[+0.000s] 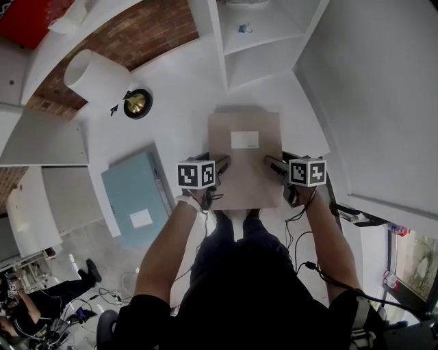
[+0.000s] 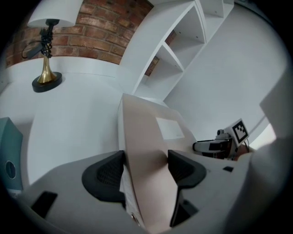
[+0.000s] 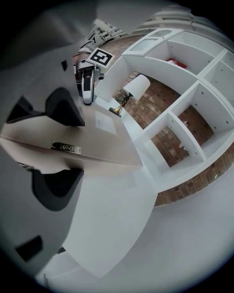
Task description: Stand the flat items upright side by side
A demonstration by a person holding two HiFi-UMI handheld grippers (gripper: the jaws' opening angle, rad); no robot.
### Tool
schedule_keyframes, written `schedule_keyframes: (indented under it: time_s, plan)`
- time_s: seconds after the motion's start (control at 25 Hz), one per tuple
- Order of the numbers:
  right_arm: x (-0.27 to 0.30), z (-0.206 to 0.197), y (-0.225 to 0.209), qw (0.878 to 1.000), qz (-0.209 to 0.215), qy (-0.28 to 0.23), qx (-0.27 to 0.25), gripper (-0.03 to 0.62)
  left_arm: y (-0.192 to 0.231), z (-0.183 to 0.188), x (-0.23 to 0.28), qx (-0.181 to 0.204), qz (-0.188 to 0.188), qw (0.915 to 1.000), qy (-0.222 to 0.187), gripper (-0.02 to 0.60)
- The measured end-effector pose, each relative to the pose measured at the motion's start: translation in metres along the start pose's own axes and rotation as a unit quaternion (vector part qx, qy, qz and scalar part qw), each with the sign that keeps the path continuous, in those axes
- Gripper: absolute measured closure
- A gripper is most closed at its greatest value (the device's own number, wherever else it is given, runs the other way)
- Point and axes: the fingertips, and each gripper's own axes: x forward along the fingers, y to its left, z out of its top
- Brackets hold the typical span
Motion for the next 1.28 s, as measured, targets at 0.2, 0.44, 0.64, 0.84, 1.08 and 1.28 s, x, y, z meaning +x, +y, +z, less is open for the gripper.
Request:
schedule_keyframes:
  time_s: [0.2, 0.44, 0.64, 0.84, 1.08, 1.28]
  plan:
    - [-0.021, 0.015, 0.023, 0.998, -0.010, -0.045, -0.045, 0.299, -0.012, 0.018, -0.026, 0.056, -0.002, 0.9977, -0.039, 0.285]
    - [-0.046, 0.044, 0.058, 0.986, -0.032, -0.110, -0.120, 0.301, -0.028, 0.052, -0.068, 0.122, 0.011, 0.9857, -0.116, 0.285]
    - [-0.063, 0.066, 0.086, 0.962, -0.060, -0.179, -0.196, 0.304, -0.038, 0.075, -0.102, 0.179, 0.033, 0.9663, -0.182, 0.285]
    - [-0.073, 0.074, 0.102, 0.919, -0.102, -0.241, -0.296, 0.304, -0.042, 0.073, -0.118, 0.235, 0.064, 0.9457, -0.215, 0.285]
    - [-0.071, 0.065, 0.109, 0.909, -0.103, -0.250, -0.317, 0.310, -0.035, 0.069, -0.121, 0.227, 0.074, 0.9408, -0.241, 0.287]
    - [-0.072, 0.058, 0.113, 0.907, -0.070, -0.226, -0.348, 0.328, -0.028, 0.073, -0.122, 0.240, 0.060, 0.9367, -0.248, 0.287]
